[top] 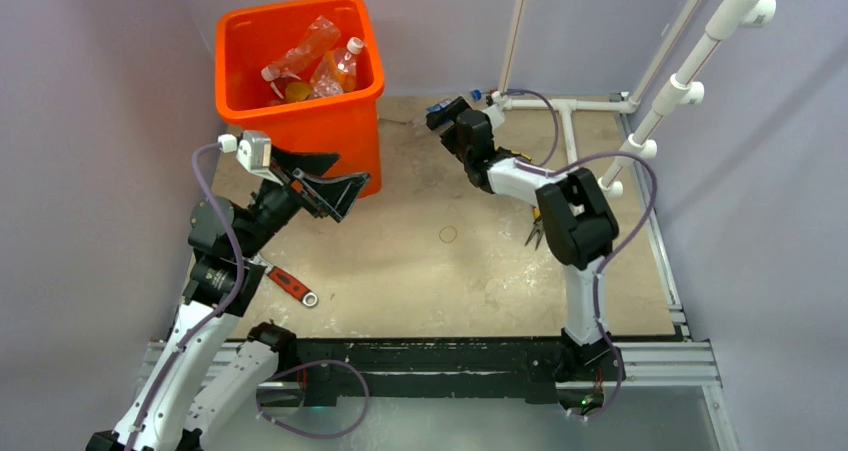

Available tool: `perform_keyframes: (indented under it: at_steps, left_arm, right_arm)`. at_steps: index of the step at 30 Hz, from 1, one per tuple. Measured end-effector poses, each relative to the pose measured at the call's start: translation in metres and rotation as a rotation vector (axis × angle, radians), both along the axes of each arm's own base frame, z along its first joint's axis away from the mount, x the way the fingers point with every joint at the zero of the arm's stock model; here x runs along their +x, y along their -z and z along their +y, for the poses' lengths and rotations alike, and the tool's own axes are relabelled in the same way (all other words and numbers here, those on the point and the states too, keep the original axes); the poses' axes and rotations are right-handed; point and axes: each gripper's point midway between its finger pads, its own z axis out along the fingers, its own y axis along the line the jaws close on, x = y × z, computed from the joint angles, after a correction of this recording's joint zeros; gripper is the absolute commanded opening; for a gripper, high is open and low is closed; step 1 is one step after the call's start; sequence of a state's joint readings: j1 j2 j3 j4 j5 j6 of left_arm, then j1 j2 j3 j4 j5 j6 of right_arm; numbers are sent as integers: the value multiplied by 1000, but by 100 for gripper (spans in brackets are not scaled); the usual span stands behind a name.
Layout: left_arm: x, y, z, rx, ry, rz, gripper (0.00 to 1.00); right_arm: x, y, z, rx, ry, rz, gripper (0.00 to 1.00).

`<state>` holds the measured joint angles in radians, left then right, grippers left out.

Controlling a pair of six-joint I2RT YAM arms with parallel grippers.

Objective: Put the plastic bottles in the bin
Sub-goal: Pick up the plastic bottle from the corner of the board.

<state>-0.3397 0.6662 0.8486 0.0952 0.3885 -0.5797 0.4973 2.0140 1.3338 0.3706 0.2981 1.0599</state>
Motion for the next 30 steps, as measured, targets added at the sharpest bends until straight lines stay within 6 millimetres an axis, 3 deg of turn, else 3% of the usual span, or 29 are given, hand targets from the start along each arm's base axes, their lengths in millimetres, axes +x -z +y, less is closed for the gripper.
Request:
perform_keyframes:
  at_steps: [5, 9, 21, 30]
  left_arm:
    - [-4, 9, -3, 21, 11, -9, 99]
    - [-6, 15, -4, 27, 14, -9, 99]
    - [-3, 28, -9, 56, 15, -1, 99]
    - [-3, 29, -6, 59, -6, 1, 99]
  right_arm:
    - [48, 30, 26, 61, 18, 30, 99]
    - [61, 75, 32, 62, 42, 112, 99]
    - [94, 76, 34, 192, 113, 118, 99]
    - [103, 78, 29, 271, 127, 117, 84]
